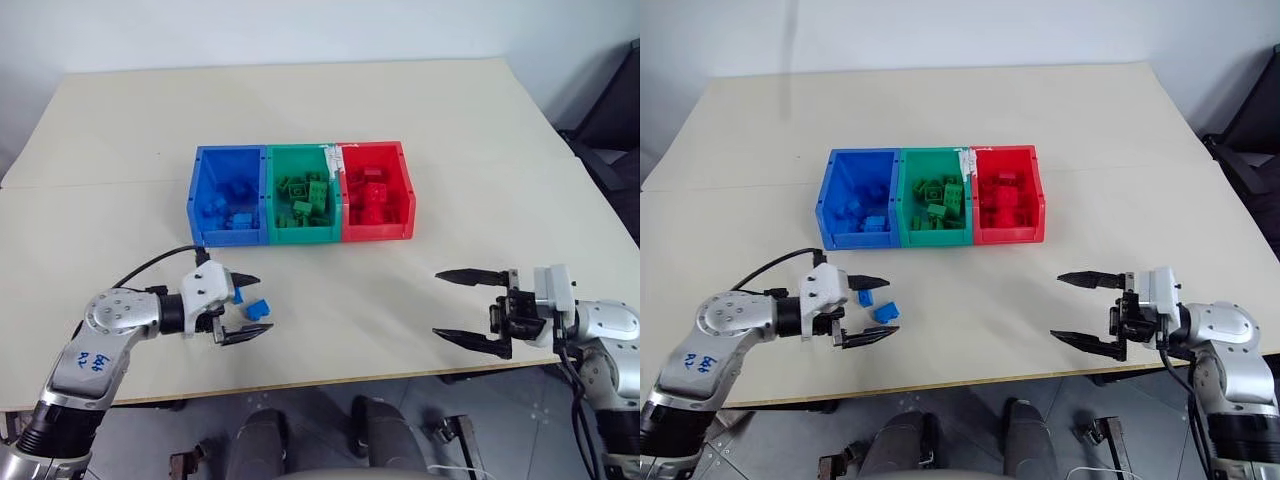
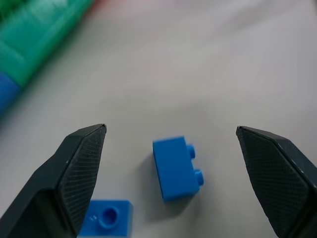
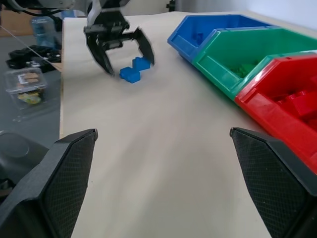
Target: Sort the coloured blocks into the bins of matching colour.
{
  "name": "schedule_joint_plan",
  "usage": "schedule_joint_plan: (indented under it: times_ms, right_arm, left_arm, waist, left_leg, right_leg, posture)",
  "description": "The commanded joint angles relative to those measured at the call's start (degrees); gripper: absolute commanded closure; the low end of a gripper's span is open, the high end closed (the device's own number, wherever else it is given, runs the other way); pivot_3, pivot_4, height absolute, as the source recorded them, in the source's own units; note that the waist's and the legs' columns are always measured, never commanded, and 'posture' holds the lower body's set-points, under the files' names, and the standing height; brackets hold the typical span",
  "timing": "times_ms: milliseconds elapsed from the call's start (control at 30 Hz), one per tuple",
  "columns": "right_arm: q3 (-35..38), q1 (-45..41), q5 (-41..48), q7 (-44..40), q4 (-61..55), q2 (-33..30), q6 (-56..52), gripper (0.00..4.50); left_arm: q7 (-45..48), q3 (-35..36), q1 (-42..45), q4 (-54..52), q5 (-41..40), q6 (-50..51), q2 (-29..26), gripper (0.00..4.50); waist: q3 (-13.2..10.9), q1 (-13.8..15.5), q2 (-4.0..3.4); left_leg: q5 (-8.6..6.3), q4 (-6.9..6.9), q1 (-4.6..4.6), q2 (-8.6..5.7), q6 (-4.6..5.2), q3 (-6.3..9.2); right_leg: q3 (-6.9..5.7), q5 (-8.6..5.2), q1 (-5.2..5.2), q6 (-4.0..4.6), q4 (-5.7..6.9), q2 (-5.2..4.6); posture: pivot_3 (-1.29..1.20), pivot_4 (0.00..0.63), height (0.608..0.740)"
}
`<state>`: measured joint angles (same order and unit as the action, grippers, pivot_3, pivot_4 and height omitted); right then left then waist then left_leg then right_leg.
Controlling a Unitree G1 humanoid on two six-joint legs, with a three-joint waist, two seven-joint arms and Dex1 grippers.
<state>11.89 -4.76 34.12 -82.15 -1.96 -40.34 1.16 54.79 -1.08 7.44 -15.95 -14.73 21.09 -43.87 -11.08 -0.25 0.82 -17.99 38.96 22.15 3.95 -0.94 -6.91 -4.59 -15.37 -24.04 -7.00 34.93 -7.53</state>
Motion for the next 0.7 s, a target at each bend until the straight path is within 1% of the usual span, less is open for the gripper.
schedule_joint_plan:
  times_ms: [33,133,267,400,433,533,600,700]
  right_arm:
    - [2.2,1.4,1.4,1.9,-3.5,-0.1,0.0,0.0]
    - [2.2,2.0,1.5,2.8,-4.3,-0.1,0.1,0.0]
    - [2.0,1.7,1.5,3.4,-4.3,-0.1,0.3,0.0]
    - [1.2,0.6,1.1,3.6,-3.7,0.1,0.6,0.0]
    - [1.0,0.4,1.1,3.7,-3.6,0.2,0.6,0.0]
    - [0.6,-0.3,1.0,3.7,-3.3,0.3,0.4,0.0]
    - [0.2,-0.9,0.9,3.7,-3.0,0.3,0.4,0.0]
    - [0.0,-1.4,0.8,3.7,-2.8,0.5,0.3,0.0]
  left_arm:
    - [-1.1,-1.1,0.1,-2.7,1.5,3.1,-1.5,0.21]
    - [-0.1,-1.2,-1.3,-3.2,2.2,3.6,-3.4,0.92]
    - [0.0,-1.8,-1.6,-3.1,2.8,3.5,-4.8,2.2]
    - [-0.5,-2.4,-1.1,-2.0,3.9,2.2,-4.5,3.48]
    - [-0.5,-2.4,-1.1,-2.1,3.7,2.0,-4.2,3.59]
    - [-1.8,-1.5,-0.6,-2.3,2.1,1.9,-1.9,3.59]
    - [-1.9,-0.4,0.0,-1.9,0.8,-0.3,-0.2,3.59]
    - [-2.0,4.6,1.2,-1.9,-5.7,-2.1,4.4,3.59]
  waist:
    - [0.0,0.1,0.0]
    - [0.0,0.2,0.0]
    - [0.0,0.1,-0.01]
    - [0.0,0.1,-0.01]
    - [0.0,0.1,-0.01]
    - [0.0,0.3,-0.02]
    - [0.0,0.3,-0.02]
    - [0.0,0.3,-0.01]
  left_leg:
    - [-0.01,0.01,0.0,0.0,0.01,0.01]
    - [-0.01,0.0,0.0,0.0,0.02,0.03]
    - [-0.04,-0.02,-0.02,0.0,0.06,0.01]
    - [-0.08,0.0,-0.02,0.0,0.14,0.01]
    - [-0.08,0.0,-0.02,0.0,0.14,0.01]
    - [-0.08,0.01,-0.02,0.0,0.15,0.01]
    - [-0.08,0.02,0.0,-0.01,0.15,0.01]
    - [-0.07,0.04,0.01,-0.01,0.14,0.03]
  right_leg:
    - [0.0,0.0,0.0,0.0,0.01,-0.01]
    - [0.01,-0.01,0.0,0.01,0.01,0.0]
    - [0.02,-0.02,-0.02,0.03,0.02,-0.01]
    - [0.02,-0.02,-0.03,0.04,0.03,-0.02]
    - [0.02,-0.02,-0.03,0.04,0.03,-0.02]
    - [0.02,-0.02,-0.03,0.04,0.04,-0.02]
    - [0.03,-0.02,-0.03,0.03,0.05,-0.04]
    - [0.02,-0.01,-0.03,0.03,0.06,-0.03]
  posture:
    - [0.0,0.15,0.74]
    - [0.0,0.15,0.74]
    - [0.0,0.15,0.74]
    - [0.0,0.15,0.74]
    - [0.0,0.15,0.74]
    - [0.0,0.15,0.74]
    - [0.0,0.15,0.74]
    - [0.0,0.15,0.74]
